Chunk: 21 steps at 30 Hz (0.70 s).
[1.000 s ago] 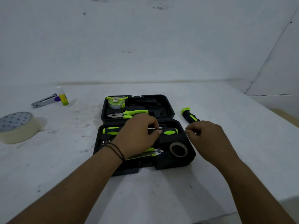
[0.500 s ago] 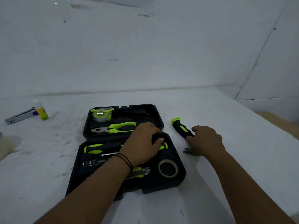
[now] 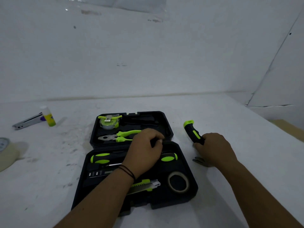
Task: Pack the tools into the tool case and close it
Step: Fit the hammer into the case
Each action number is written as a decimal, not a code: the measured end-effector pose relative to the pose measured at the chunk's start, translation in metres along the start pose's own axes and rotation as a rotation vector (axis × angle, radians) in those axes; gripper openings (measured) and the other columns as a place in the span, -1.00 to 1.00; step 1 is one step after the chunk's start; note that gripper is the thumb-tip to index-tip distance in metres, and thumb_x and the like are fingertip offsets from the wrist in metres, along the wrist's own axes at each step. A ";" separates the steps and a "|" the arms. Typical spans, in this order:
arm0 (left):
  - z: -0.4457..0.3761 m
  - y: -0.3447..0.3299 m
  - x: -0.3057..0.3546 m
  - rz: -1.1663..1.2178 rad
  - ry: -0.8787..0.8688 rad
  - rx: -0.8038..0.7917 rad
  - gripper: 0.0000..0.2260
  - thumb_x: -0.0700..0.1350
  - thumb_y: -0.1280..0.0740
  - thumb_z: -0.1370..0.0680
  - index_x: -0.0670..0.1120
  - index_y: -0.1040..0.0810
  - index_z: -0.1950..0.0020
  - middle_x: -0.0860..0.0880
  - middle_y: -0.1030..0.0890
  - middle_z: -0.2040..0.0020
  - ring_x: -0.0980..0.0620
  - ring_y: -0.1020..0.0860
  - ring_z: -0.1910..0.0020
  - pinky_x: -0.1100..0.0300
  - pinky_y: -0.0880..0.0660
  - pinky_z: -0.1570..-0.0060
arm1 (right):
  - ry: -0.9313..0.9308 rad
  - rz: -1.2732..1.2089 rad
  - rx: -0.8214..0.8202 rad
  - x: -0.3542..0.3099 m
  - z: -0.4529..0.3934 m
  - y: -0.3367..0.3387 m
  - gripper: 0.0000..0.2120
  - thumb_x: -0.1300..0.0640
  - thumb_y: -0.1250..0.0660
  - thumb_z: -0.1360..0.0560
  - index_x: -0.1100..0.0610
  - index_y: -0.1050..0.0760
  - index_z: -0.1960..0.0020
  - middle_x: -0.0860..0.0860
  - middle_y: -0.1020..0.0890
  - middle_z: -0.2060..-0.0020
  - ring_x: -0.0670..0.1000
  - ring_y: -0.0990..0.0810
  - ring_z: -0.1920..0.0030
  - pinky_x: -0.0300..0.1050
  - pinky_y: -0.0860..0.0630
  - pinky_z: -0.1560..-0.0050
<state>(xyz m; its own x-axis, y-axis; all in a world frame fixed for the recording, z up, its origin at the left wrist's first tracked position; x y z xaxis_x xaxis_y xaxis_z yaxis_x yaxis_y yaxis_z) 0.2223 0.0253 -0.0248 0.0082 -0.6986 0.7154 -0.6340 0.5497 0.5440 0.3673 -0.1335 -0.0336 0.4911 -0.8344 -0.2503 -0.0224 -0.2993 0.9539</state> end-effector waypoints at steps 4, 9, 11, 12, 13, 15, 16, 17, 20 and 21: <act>-0.003 0.017 -0.012 0.191 0.178 0.130 -0.87 -0.24 -0.32 -0.49 -0.04 -0.62 0.13 0.07 -0.63 0.14 0.25 -0.55 0.13 0.54 -0.40 0.17 | 0.041 -0.076 0.041 -0.013 0.007 0.022 -0.71 -0.01 -0.28 -0.48 0.19 -0.42 0.27 0.04 -0.44 0.40 0.05 -0.41 0.34 -0.17 -0.18 0.46; -0.017 0.057 -0.026 0.283 0.296 0.283 -0.84 -0.24 -0.32 -0.48 0.00 -0.61 0.20 0.05 -0.65 0.18 0.17 -0.57 0.19 0.42 -0.47 0.23 | 0.164 -0.166 0.001 -0.043 0.015 0.047 -0.76 -0.01 -0.29 -0.49 0.16 -0.51 0.19 0.04 -0.50 0.35 0.03 -0.48 0.31 -0.13 -0.34 0.34; -0.025 0.075 -0.037 0.297 0.317 0.317 -0.83 -0.24 -0.34 -0.47 0.02 -0.60 0.23 0.02 -0.66 0.18 0.08 -0.60 0.15 0.24 -0.50 0.08 | 0.231 -0.186 -0.016 -0.059 0.015 0.053 -0.75 -0.02 -0.29 -0.48 0.17 -0.56 0.11 0.08 -0.53 0.27 0.06 -0.52 0.23 -0.08 -0.42 0.23; -0.028 0.084 -0.041 0.295 0.325 0.327 -0.84 -0.22 -0.35 -0.46 0.03 -0.61 0.22 0.02 -0.66 0.18 0.04 -0.60 0.14 0.19 -0.51 0.04 | 0.263 -0.193 -0.023 -0.067 0.014 0.055 -0.75 -0.03 -0.29 -0.48 0.17 -0.56 0.09 0.09 -0.52 0.25 0.06 -0.52 0.21 -0.07 -0.43 0.20; -0.030 0.091 -0.045 0.281 0.327 0.330 -0.86 -0.20 -0.36 -0.46 0.03 -0.60 0.20 0.02 -0.65 0.19 0.03 -0.60 0.15 0.19 -0.52 0.05 | 0.296 -0.194 -0.031 -0.075 0.014 0.056 -0.75 -0.03 -0.29 -0.49 0.16 -0.55 0.09 0.09 -0.50 0.24 0.05 -0.51 0.20 -0.09 -0.43 0.20; -0.034 0.103 -0.050 0.225 0.309 0.323 -0.91 -0.18 -0.36 -0.48 0.01 -0.60 0.14 0.05 -0.63 0.18 0.07 -0.58 0.18 0.29 -0.51 0.15 | 0.364 -0.165 -0.059 -0.091 0.009 0.055 -0.77 -0.03 -0.28 -0.49 0.15 -0.51 0.13 0.05 -0.44 0.26 0.00 -0.45 0.24 -0.19 -0.35 0.26; -0.035 0.107 -0.052 0.193 0.294 0.315 -0.92 -0.18 -0.35 -0.48 -0.01 -0.60 0.10 0.05 -0.63 0.16 0.10 -0.58 0.18 0.31 -0.50 0.19 | 0.393 -0.148 -0.076 -0.099 0.005 0.053 -0.78 -0.02 -0.27 -0.50 0.14 -0.49 0.16 0.02 -0.40 0.28 -0.03 -0.42 0.26 -0.23 -0.31 0.30; -0.037 0.110 -0.054 0.159 0.278 0.304 -0.91 -0.18 -0.35 -0.49 -0.01 -0.60 0.09 0.05 -0.63 0.15 0.13 -0.58 0.17 0.32 -0.49 0.18 | 0.415 -0.138 -0.094 -0.106 0.001 0.051 -0.79 -0.01 -0.28 -0.50 0.13 -0.47 0.17 0.01 -0.37 0.30 -0.05 -0.40 0.27 -0.25 -0.29 0.32; -0.041 0.106 -0.059 0.082 0.222 0.219 -0.86 -0.21 -0.34 -0.48 0.04 -0.58 0.07 0.08 -0.64 0.14 0.15 -0.58 0.15 0.46 -0.46 0.21 | 0.465 -0.119 -0.133 -0.121 -0.009 0.046 -0.85 0.02 -0.30 -0.50 0.11 -0.52 0.08 -0.02 -0.37 0.31 -0.05 -0.41 0.28 -0.28 -0.30 0.31; -0.044 0.104 -0.062 0.061 0.202 0.190 -0.83 -0.23 -0.34 -0.48 0.04 -0.57 0.06 0.10 -0.63 0.14 0.17 -0.58 0.15 0.52 -0.44 0.22 | 0.484 -0.113 -0.141 -0.128 -0.015 0.043 -0.83 0.03 -0.31 -0.50 0.12 -0.54 0.01 -0.03 -0.37 0.30 -0.02 -0.43 0.25 -0.28 -0.31 0.30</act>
<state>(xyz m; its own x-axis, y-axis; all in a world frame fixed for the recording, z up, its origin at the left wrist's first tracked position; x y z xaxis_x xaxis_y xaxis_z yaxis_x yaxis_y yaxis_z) 0.1898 0.1463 0.0066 0.1074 -0.5515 0.8273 -0.7717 0.4784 0.4191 0.3166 -0.0325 0.0418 0.8310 -0.4809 -0.2796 0.1555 -0.2818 0.9468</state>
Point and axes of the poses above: each hand's wrist, its own z-axis away from the middle knuckle, its own y-axis out of the back of the hand, x = y × z, the point moved 7 cm from there along -z, towards the middle knuckle
